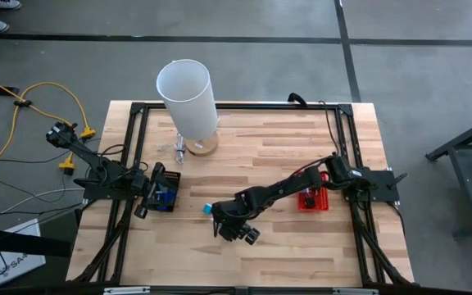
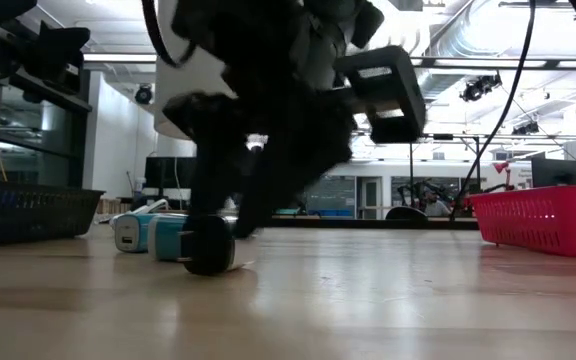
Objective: Pick & Place Office items
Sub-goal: Put the white charger adapter into the red bin
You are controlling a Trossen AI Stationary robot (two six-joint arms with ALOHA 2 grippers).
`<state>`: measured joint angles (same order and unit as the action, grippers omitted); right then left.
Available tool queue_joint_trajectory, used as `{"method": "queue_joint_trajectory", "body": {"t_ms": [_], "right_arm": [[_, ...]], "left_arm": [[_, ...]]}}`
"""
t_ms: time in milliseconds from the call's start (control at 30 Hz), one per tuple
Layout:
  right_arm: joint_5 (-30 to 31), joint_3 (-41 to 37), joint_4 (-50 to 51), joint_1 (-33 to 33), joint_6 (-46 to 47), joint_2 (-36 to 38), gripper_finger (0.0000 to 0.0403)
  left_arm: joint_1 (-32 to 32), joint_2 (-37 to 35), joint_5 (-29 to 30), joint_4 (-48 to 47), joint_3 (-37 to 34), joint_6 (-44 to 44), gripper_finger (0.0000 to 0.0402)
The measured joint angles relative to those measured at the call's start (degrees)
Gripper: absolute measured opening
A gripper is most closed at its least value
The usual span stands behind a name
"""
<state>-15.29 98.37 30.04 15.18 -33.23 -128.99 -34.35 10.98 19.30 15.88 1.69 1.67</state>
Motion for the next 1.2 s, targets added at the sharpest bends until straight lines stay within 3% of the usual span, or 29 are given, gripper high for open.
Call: {"method": "queue_joint_trajectory", "body": {"t_ms": [500, 800, 967, 1200], "right_arm": [[-1.2, 0.0, -0.7, -0.6, 1.7, -1.4, 0.0166], [-1.4, 0.0, -0.5, -0.7, 2.1, -1.4, 0.0121], [-1.4, 0.0, -0.5, -0.7, 2.2, -1.4, 0.0134], [-1.1, 0.0, 0.0, -0.7, 9.3, 0.1, 0.0119]], "left_arm": [[0.0, 0.0, 0.0, 0.0, 0.0, 0.0, 0.0233], [0.0, 0.0, 0.0, 0.1, 0.0, 0.0, 0.0233], [0.0, 0.0, 0.0, 0.1, 0.0, 0.0, 0.0233], [0.0, 0.0, 0.0, 0.1, 0.0, 0.0, 0.0233]]}}
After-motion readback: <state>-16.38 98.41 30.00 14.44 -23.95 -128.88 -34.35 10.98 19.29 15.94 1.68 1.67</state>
